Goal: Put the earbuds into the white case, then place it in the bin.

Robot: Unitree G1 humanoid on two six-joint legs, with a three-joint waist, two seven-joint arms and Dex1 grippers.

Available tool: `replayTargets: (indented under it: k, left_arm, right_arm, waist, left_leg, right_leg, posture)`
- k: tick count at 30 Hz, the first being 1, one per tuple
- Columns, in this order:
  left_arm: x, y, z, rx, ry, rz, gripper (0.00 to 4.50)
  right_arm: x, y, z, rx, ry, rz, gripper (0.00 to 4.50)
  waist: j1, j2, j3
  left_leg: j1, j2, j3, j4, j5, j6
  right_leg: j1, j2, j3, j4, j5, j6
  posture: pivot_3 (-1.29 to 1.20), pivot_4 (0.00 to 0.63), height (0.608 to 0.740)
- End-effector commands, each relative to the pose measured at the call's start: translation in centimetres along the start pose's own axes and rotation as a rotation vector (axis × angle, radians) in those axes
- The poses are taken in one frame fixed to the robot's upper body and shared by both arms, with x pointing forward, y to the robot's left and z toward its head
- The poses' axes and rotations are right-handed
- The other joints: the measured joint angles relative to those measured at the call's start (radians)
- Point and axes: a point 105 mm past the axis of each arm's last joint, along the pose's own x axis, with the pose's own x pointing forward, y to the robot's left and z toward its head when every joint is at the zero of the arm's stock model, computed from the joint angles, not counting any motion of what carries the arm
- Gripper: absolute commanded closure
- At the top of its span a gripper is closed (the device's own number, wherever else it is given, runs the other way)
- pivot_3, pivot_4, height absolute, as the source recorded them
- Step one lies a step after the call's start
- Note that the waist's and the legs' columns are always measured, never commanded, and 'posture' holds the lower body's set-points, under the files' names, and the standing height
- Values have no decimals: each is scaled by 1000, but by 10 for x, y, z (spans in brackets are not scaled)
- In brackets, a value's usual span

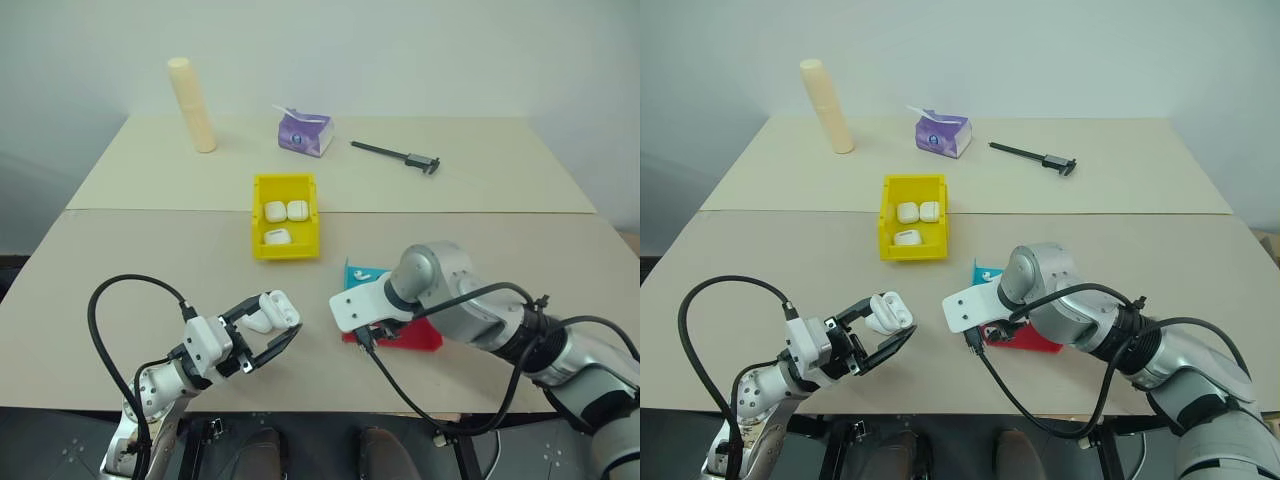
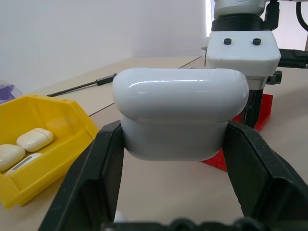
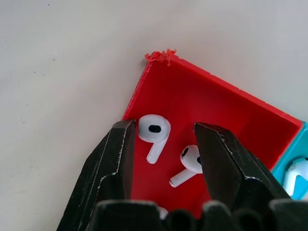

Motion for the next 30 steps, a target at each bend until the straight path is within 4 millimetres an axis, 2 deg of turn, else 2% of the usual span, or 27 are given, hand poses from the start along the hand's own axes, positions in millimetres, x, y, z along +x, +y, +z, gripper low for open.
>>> replayTargets:
  k: [1, 4, 8, 21, 25, 30]
  left_arm:
    - [1, 1, 10, 33, -24, 3, 1730]
    - [1, 2, 9, 37, -17, 9, 1730]
    - [1, 2, 6, 45, 14, 9, 1730]
    - [0, 4, 6, 35, 33, 20, 1730]
    - [0, 4, 7, 33, 33, 19, 1730]
    - [-1, 4, 6, 30, 38, 15, 1730]
  right_arm:
    - [-5, -1, 4, -29, -10, -15, 2140]
    - [-4, -1, 2, -31, -8, -18, 2140]
    - [-4, -4, 1, -28, -6, -36, 3034]
    - [-2, -2, -2, -48, 1, -30, 3034]
    - [0, -2, -3, -53, 7, -38, 3808]
    - [0, -2, -2, -47, 1, -40, 3808]
  waist:
    - [-1, 0, 0]
    - [0, 0, 0]
    - [0, 0, 0]
    - [0, 0, 0]
    - [0, 0, 0]
    - [0, 0, 0]
  left_leg:
    - [0, 0, 0, 0, 0, 0]
    - [0, 0, 0, 0, 0, 0]
    - [0, 0, 0, 0, 0, 0]
    - [0, 0, 0, 0, 0, 0]
    - [0, 0, 0, 0, 0, 0]
    - [1, 0, 0, 0, 0, 0]
  right_leg:
    - [0, 0, 0, 0, 0, 0]
    - [0, 0, 0, 0, 0, 0]
    - [0, 0, 0, 0, 0, 0]
    - [0, 0, 0, 0, 0, 0]
    - [0, 0, 0, 0, 0, 0]
    - [1, 0, 0, 0, 0, 0]
  posture:
    - [0, 150, 740]
    - [0, 150, 740]
    - [0, 150, 740]
    - [0, 150, 740]
    - [0, 150, 740]
    - [0, 150, 740]
